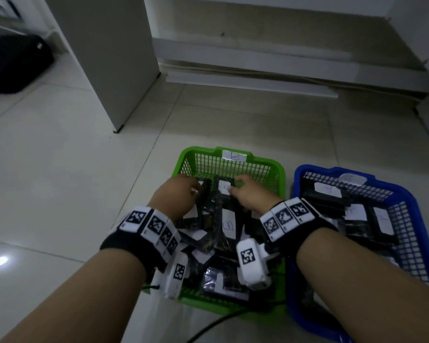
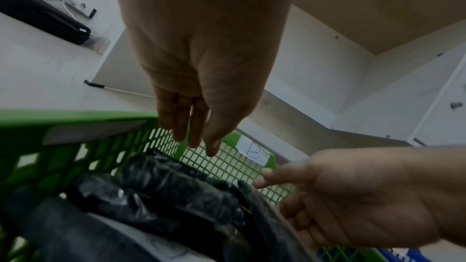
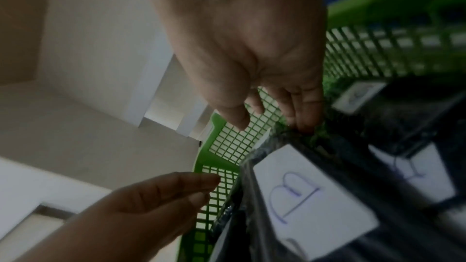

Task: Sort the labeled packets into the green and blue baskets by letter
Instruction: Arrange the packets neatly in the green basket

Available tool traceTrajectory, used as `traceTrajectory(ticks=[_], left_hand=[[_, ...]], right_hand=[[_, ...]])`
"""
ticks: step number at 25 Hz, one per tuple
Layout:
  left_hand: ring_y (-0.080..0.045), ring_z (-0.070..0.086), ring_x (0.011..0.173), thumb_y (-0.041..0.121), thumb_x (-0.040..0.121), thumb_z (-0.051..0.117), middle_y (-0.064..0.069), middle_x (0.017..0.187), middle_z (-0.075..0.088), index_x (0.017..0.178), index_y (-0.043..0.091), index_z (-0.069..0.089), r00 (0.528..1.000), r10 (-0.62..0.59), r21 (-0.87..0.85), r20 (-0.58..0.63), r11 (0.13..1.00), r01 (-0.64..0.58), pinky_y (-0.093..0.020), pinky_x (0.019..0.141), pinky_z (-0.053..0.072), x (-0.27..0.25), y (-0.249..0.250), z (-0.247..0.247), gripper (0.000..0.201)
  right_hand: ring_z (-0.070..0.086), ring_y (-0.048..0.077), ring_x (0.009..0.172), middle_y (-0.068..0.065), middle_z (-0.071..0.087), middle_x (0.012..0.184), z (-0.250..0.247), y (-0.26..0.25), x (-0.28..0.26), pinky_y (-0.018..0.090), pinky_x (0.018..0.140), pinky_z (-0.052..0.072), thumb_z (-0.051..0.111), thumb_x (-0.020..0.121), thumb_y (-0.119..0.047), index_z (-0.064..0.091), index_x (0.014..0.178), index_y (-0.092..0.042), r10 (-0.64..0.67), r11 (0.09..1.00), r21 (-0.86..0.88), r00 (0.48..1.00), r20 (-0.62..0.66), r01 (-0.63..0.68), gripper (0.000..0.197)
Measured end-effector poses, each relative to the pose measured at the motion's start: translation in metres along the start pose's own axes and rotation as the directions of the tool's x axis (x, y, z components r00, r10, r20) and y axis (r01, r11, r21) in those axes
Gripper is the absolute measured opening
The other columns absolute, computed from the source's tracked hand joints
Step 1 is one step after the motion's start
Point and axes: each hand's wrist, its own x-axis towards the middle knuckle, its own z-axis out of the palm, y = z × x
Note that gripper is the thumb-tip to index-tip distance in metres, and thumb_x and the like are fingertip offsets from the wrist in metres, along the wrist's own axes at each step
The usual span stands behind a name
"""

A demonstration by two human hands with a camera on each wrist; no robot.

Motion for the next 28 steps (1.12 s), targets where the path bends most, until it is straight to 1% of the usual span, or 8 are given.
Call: traceTrajectory(ticks=[4, 7, 9, 10, 13, 16, 22, 28], left_hand=[[-0.027, 0.054, 0.112, 0.022, 0.089, 0.055, -0.011, 0.124, 0.053, 0.122, 0.022, 0.061, 0.993, -0.016, 0.061, 0.12, 0.998, 0.008, -0.033, 0.094, 0.043, 0.015, 0.002, 0.014, 0.033], [-0.028, 0.054, 0.11, 0.027, 0.086, 0.06, -0.011, 0.124, 0.047, 0.119, 0.019, 0.057, 0.99, -0.014, 0.047, 0.142, 0.999, 0.007, -0.031, 0.092, 0.042, 0.021, 0.002, 0.018, 0.034], [-0.031, 0.055, 0.108, 0.028, 0.083, 0.064, -0.013, 0.123, 0.044, 0.117, 0.015, 0.053, 0.987, -0.001, 0.06, 0.162, 0.998, -0.009, -0.033, 0.091, 0.044, 0.023, 0.004, 0.021, 0.039], [-0.033, 0.056, 0.107, 0.029, 0.081, 0.065, -0.014, 0.123, 0.043, 0.118, 0.013, 0.051, 0.987, 0.001, 0.063, 0.161, 0.998, -0.012, -0.034, 0.091, 0.044, 0.024, 0.005, 0.021, 0.042], [-0.033, 0.055, 0.105, 0.034, 0.073, 0.073, -0.015, 0.119, 0.043, 0.121, 0.013, 0.042, 0.988, -0.062, 0.02, 0.143, 0.998, 0.06, -0.036, 0.087, 0.046, 0.023, 0.009, 0.02, 0.061], [-0.032, 0.055, 0.099, 0.037, 0.066, 0.078, -0.014, 0.113, 0.046, 0.119, 0.012, 0.038, 0.985, -0.128, 0.021, 0.112, 0.992, 0.126, -0.038, 0.079, 0.048, 0.018, 0.013, 0.016, 0.071], [-0.034, 0.052, 0.101, 0.019, 0.079, 0.065, -0.017, 0.117, 0.043, 0.116, 0.002, 0.044, 0.981, -0.083, -0.011, -0.174, 0.997, 0.082, -0.033, 0.077, 0.042, 0.014, 0.01, -0.008, 0.046], [-0.017, 0.046, 0.085, 0.01, 0.074, 0.069, -0.006, 0.115, 0.039, 0.108, 0.011, 0.052, 0.935, -0.115, -0.303, -0.335, 0.953, 0.008, -0.018, 0.077, 0.035, 0.017, -0.001, -0.03, 0.039]], right_hand=[[0.057, 0.031, 0.11, 0.007, 0.054, 0.116, 0.023, 0.005, 0.029, 0.035, 0.088, 0.05, 0.071, 0.081, -0.035, 0.04, 0.126, -0.004, 0.12, 0.957, 0.267, 0.992, -0.025, -0.109, 0.063], [0.066, 0.027, 0.083, 0.014, 0.064, 0.104, 0.027, 0.004, 0.025, 0.038, 0.07, 0.058, 0.075, 0.075, -0.014, 0.051, 0.104, -0.007, 0.102, 0.858, 0.509, 0.994, -0.034, -0.071, 0.038], [0.064, 0.023, 0.071, 0.016, 0.064, 0.103, 0.018, -0.001, 0.015, 0.031, 0.057, 0.056, 0.068, 0.079, -0.003, 0.05, 0.109, -0.01, 0.028, 0.795, 0.606, 0.999, -0.038, 0.001, 0.036], [0.064, 0.023, 0.07, 0.015, 0.064, 0.104, 0.01, -0.003, 0.011, 0.03, 0.055, 0.055, 0.066, 0.079, -0.003, 0.048, 0.116, -0.014, -0.032, 0.83, 0.553, 0.997, -0.072, 0.067, 0.043], [0.066, 0.024, 0.082, 0.005, 0.065, 0.106, -0.009, -0.004, 0.011, 0.033, 0.069, 0.056, 0.067, 0.075, -0.012, 0.05, 0.12, -0.025, -0.286, 0.954, 0.022, 0.931, -0.228, 0.298, 0.05], [0.061, 0.025, 0.096, 0.003, 0.062, 0.112, -0.01, 0.0, 0.02, 0.029, 0.074, 0.049, 0.062, 0.079, -0.01, 0.055, 0.113, -0.023, -0.333, 0.932, -0.234, 0.907, -0.26, 0.275, 0.037], [0.059, 0.03, 0.104, 0.003, 0.061, 0.115, 0.0, 0.002, 0.039, 0.037, 0.09, 0.048, 0.052, 0.084, -0.006, 0.053, 0.12, -0.024, -0.162, 0.959, -0.262, 0.965, -0.207, 0.105, 0.041], [0.062, 0.023, 0.096, 0.004, 0.064, 0.111, -0.002, -0.01, 0.055, 0.022, 0.069, 0.047, 0.055, 0.08, 0.0, 0.062, 0.112, -0.021, -0.304, 0.953, -0.009, 0.952, -0.03, 0.303, 0.04]])
